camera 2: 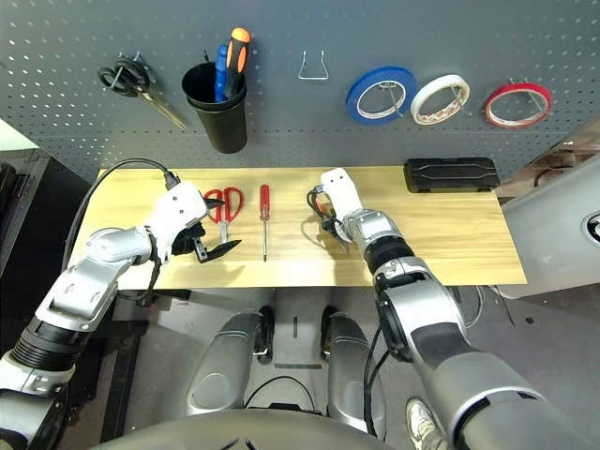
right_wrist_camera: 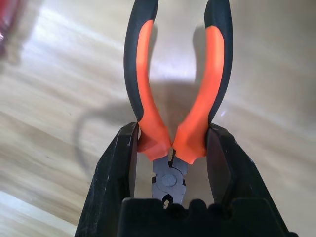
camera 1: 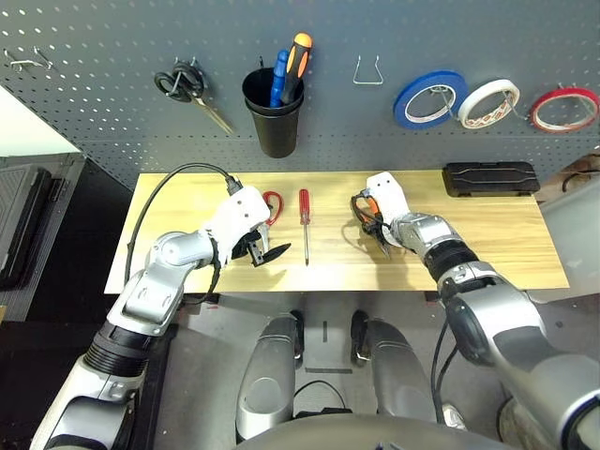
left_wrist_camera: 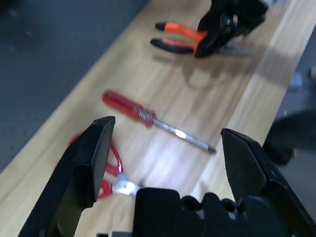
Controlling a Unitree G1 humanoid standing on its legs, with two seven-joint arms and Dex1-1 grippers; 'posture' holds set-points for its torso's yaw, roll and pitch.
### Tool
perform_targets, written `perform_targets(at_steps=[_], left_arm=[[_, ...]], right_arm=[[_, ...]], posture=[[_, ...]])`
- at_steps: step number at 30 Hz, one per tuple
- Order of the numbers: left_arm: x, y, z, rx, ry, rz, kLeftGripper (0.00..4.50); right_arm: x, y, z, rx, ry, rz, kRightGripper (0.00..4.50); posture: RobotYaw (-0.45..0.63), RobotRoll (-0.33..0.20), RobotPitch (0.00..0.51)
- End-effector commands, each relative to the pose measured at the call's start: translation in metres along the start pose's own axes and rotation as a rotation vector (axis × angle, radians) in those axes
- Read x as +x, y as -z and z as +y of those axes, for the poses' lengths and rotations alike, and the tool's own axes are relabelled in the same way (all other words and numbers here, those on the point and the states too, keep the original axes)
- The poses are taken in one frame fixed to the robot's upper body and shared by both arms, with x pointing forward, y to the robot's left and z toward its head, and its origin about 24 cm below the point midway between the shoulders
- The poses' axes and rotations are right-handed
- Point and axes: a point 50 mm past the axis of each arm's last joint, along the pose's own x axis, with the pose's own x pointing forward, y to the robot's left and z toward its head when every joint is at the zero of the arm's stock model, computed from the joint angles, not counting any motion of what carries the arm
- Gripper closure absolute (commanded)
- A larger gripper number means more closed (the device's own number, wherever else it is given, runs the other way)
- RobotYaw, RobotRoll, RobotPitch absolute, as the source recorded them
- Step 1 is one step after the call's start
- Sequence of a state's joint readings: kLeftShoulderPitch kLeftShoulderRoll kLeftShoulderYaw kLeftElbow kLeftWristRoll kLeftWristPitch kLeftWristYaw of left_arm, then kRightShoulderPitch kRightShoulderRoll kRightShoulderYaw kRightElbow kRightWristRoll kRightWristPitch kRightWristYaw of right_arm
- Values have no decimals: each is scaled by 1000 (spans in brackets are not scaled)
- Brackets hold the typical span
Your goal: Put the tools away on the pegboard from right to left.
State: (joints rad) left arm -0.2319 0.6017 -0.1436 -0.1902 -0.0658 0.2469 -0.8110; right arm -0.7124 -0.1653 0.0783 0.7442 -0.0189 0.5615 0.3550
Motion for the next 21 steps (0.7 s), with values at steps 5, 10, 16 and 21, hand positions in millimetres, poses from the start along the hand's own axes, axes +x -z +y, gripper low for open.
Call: perform_targets(at_steps=[5,10,16,21], left_arm=[[-7,-30,-7,36,30,-246,0],[-13,-56,-2,21,-16,-374,0],[-21,-82,4,-17,-52,-498,0],[-25,-100,9,-60,-87,-572,0]], right_arm=[[-33,16,-9,-162,-45,-203,2405],[-55,24,-20,-199,-60,-324,2405],[-80,21,-25,-243,-84,-471,2405],[-99,6,-26,-273,-81,-587,2405]], posture=[[240,0,251],[240,0,244],[233,0,232],[229,0,225]])
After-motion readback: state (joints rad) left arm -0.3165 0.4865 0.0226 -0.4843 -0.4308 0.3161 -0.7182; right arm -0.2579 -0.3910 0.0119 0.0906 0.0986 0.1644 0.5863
